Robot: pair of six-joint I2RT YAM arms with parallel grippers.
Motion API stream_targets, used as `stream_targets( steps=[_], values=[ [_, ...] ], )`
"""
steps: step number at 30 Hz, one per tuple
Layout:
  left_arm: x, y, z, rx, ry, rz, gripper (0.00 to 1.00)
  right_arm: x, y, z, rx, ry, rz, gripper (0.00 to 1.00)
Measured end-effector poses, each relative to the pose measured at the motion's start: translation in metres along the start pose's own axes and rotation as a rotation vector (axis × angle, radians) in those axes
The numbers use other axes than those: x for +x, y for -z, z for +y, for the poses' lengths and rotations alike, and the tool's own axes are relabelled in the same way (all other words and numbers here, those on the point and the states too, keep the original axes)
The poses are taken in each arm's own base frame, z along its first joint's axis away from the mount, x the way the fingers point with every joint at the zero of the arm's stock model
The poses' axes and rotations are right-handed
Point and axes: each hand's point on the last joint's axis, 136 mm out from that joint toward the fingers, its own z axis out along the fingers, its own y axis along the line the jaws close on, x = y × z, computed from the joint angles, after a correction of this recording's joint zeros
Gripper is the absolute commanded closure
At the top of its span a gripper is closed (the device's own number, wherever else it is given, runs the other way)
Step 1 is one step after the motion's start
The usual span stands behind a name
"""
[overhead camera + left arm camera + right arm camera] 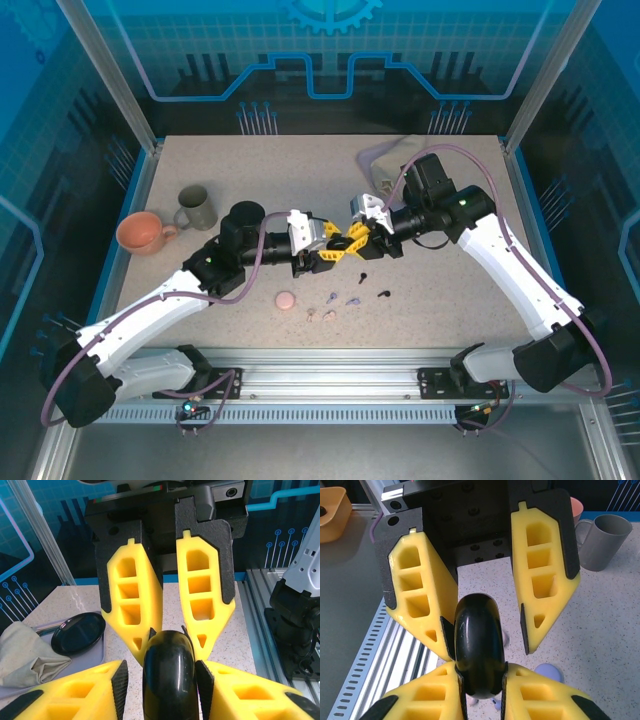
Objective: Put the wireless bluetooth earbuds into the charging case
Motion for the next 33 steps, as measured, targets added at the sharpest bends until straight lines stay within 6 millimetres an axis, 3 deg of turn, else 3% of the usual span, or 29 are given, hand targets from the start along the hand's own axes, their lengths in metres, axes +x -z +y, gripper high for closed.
stream_targets(
  steps=[12, 17, 27, 33],
  values=[
    [0.0067, -0.0005, -0.0011, 0.001, 0.013, 0.014, 0.58, 0.0015, 0.0, -0.0014, 0.008, 0.002, 0.009, 0.79],
    [0.0077, -0.0005, -0.0007, -0.001, 0.015, 0.018, 0.64, 0.0016, 0.0002, -0.0016, 0.009, 0.004, 0.009, 0.79],
    [0.0085, -0.0012, -0.0008, 0.0, 0.016, 0.02, 0.58, 0.0005, 0.0016, -0.0006, 0.014, 0.01, 0.008, 0.79],
    [0.0087, -0.0013, -0.0009, 0.001, 0.017, 0.02, 0.65, -0.0006, 0.0025, 0.0, 0.017, 0.014, 0.006, 0.79]
  ],
)
